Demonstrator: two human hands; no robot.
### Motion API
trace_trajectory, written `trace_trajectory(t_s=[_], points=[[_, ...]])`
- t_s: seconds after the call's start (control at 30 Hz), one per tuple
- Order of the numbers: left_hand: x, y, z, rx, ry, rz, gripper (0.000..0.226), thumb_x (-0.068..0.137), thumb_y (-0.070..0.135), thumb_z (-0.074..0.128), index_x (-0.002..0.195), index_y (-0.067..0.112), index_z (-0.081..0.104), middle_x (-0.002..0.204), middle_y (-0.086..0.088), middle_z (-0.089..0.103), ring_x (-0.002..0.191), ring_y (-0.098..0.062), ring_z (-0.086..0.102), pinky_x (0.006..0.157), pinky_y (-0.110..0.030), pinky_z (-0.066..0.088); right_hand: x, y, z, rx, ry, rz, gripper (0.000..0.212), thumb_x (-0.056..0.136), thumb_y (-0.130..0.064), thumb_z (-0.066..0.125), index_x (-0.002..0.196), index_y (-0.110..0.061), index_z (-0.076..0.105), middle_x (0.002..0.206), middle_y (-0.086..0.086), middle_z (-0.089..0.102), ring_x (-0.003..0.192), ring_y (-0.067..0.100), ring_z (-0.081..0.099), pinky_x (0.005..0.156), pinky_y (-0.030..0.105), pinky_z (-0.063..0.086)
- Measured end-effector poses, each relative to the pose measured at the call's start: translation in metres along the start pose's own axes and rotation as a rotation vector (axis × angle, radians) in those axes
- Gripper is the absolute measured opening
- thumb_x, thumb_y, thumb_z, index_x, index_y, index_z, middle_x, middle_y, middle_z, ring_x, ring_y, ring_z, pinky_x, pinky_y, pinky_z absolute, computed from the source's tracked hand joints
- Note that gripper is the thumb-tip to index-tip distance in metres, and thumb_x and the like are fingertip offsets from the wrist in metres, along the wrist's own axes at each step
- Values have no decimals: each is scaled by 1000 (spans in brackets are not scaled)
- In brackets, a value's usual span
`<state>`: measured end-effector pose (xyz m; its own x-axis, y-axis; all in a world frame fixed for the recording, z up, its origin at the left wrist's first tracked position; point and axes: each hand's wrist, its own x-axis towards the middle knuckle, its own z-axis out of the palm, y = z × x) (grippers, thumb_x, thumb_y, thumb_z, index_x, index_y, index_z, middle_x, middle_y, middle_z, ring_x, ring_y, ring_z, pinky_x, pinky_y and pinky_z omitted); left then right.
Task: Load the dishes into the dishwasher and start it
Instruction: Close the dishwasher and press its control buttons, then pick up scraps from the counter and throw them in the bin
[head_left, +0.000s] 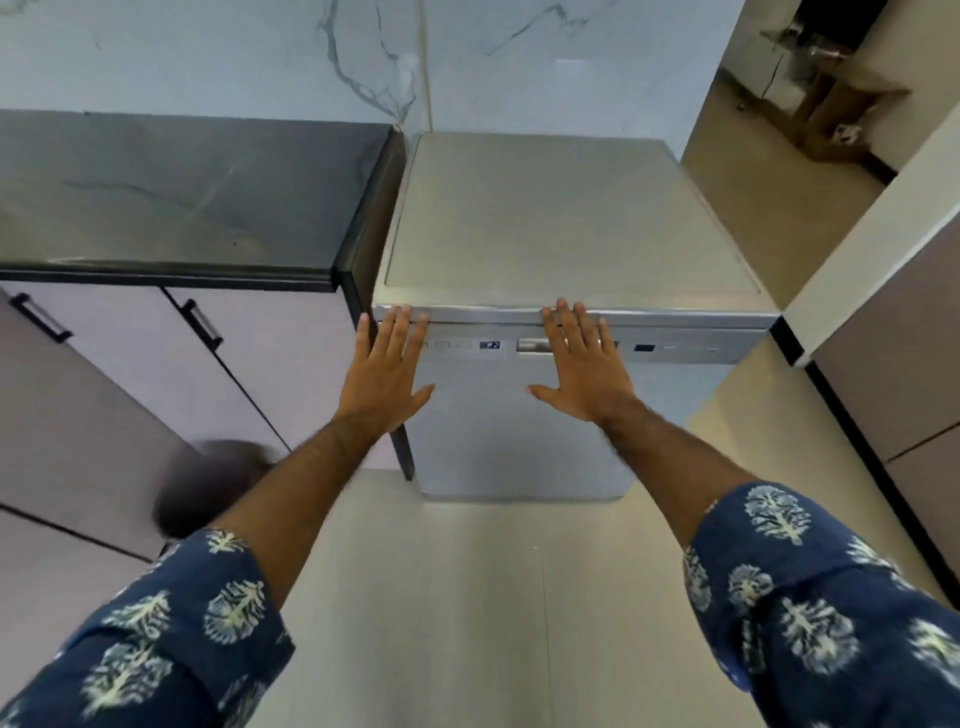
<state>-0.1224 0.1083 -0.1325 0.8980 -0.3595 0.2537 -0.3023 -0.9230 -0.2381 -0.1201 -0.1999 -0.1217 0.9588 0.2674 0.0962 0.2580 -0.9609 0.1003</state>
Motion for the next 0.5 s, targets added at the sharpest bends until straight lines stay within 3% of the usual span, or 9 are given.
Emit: trace_trajectory(t_s=[0.17,0.4,0.5], points=[[-26,-5,-100,-41,-84,1,100,91,73,37,160,8,5,167,-18,4,155,-36,2,123,-59,5,-27,-8,-97,8,-122,-65,101,91,-71,41,157,-14,-11,166,8,-11,153,26,-10,123,51,-5],[-71,-37,-212,-22,-95,-70,95,93,73,29,159,7,11,167,-17,11,154,-36,5,122,-61,9,-32,-40,-203,41,-53,-187,99,91,-72,38,157,-15,-9,166,8,-9,153,27,-8,122,53,-4],[-92,-65,-241,15,-91,-140,93,93,74,16,158,7,18,165,-16,18,154,-36,12,121,-62,14,-19,-67,-228,54,-13,-239,99,90,-73,37,158,-16,-7,166,9,-7,153,28,-6,122,55,-2]])
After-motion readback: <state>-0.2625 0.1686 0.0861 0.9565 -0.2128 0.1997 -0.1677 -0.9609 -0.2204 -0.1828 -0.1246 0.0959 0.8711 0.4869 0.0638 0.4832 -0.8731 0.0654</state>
